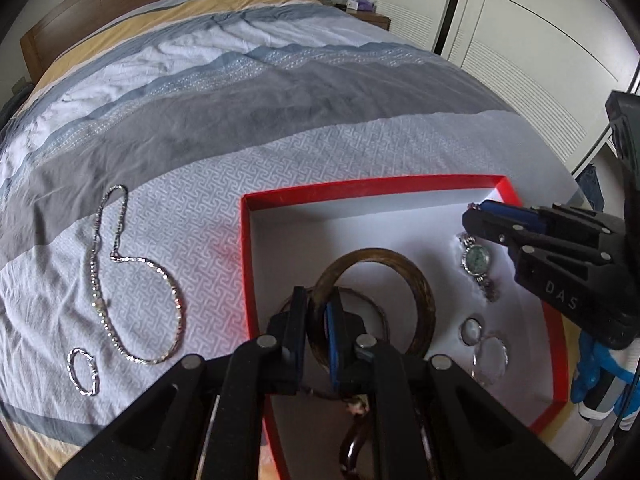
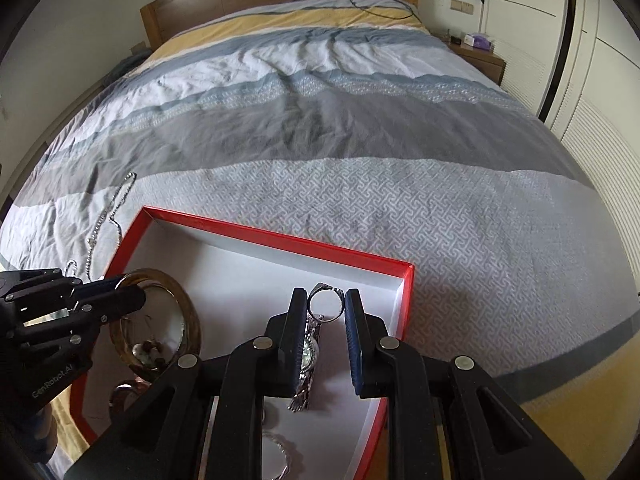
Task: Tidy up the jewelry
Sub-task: 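Carry the dark bangle and silver ring into the red box and release both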
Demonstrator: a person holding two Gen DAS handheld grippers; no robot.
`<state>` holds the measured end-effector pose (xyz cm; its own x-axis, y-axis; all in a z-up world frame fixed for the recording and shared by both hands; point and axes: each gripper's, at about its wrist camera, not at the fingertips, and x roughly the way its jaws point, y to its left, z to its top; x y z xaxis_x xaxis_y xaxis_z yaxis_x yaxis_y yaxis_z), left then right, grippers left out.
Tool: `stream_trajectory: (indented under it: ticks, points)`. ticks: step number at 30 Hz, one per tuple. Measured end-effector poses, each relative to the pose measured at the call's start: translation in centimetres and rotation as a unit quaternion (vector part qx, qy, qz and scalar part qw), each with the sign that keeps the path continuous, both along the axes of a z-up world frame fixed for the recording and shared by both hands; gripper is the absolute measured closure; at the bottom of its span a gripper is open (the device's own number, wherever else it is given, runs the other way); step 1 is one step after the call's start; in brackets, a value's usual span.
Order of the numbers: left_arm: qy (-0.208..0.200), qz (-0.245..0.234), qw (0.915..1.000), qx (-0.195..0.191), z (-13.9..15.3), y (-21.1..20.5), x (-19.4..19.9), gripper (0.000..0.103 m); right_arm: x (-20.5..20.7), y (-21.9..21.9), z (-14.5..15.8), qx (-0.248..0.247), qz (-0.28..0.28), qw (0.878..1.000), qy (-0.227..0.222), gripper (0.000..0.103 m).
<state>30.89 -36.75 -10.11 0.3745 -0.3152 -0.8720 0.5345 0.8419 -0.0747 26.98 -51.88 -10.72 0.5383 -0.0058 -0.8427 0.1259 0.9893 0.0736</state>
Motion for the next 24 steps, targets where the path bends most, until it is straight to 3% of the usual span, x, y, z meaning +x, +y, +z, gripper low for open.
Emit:
stream_trajectory:
  ticks: [14, 21, 24]
  points:
    - [-0.001, 0.004, 0.9998, 0.022, -1.4, -0.8, 0.2, 0.092, 1.9, 0.8, -1.8, -0.040, 0.024, 0.998, 0.035, 0.084]
    - [0.005, 0.007, 0.9998, 0.019, -1.3, -0.7, -0.1, 0.091, 1.1, 1.0, -1.0, -0.037, 0.012, 0.999, 0.030, 0.077]
    - [0.002, 0.011, 0.9999, 0.007, -0.6, -0.2, -0.7, 0.082, -0.1, 0.8, 0.0, -0.036, 0.002, 0.999, 0.022, 0.076]
